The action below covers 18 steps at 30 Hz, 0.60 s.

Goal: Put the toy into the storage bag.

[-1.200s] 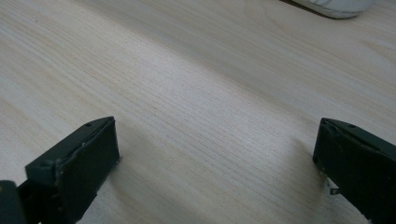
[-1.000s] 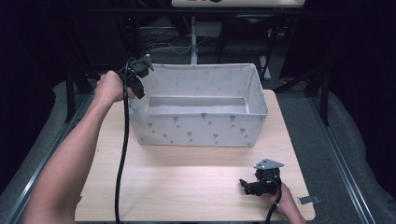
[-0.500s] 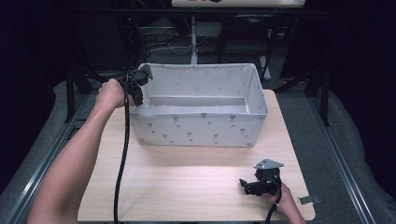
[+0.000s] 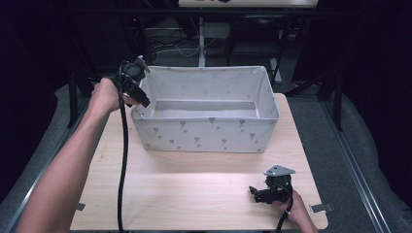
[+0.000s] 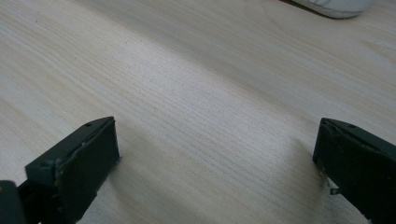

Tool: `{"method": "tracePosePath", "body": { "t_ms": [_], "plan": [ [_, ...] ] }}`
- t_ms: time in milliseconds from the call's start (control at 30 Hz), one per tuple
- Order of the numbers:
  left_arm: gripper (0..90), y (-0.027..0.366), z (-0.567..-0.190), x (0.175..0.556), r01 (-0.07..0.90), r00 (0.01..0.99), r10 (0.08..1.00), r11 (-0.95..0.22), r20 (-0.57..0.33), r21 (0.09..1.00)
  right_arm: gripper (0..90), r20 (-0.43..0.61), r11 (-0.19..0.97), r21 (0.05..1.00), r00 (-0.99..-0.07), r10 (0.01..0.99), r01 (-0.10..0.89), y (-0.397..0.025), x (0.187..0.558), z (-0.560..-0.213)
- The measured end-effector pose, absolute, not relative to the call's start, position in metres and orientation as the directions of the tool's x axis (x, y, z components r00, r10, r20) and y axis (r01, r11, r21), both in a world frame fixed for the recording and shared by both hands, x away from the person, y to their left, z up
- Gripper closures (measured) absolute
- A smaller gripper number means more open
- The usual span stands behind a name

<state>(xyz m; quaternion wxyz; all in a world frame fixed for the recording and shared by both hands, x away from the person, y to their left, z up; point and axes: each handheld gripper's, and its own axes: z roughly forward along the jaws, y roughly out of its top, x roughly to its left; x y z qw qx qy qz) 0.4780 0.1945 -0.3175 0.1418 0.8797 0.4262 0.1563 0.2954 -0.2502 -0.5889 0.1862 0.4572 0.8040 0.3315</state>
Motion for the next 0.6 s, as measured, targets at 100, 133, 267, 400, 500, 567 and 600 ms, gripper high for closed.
{"method": "tracePosePath", "body": {
  "t_ms": [100,133,267,400,500,567,600],
  "plan": [
    [24.2,0.201,-0.311,0.467,0.695,0.58,0.799,-0.587,0.157,0.416,0.0,0.003,0.363,0.703,-0.512,0.859,0.612,-0.25,0.295,-0.589],
    [21.0,0.201,-0.311,0.467,0.695,0.58,0.799,-0.587,0.157,0.416,0.0,0.003,0.363,0.703,-0.512,0.859,0.612,-0.25,0.295,-0.589],
    [14.4,0.212,-0.307,0.447,0.68,0.566,0.808,-0.569,0.163,0.462,0.0,0.003,0.362,0.703,-0.512,0.859,0.612,-0.25,0.295,-0.589],
    [8.7,0.22,-0.308,0.436,0.675,0.561,0.812,-0.562,0.162,0.477,0.0,0.003,0.362,0.703,-0.512,0.859,0.612,-0.25,0.295,-0.589],
    [4.8,0.23,-0.315,0.422,0.678,0.552,0.818,-0.552,0.16,0.486,0.0,0.004,0.361,0.704,-0.512,0.859,0.612,-0.25,0.295,-0.589],
    [3.5,0.234,-0.318,0.415,0.677,0.544,0.823,-0.546,0.163,0.494,0.0,0.003,0.362,0.703,-0.512,0.859,0.612,-0.25,0.295,-0.589],
    [2.5,0.234,-0.318,0.415,0.677,0.544,0.823,-0.546,0.163,0.494,0.0,0.003,0.362,0.703,-0.512,0.859,0.612,-0.25,0.295,-0.589]
  ]
}}
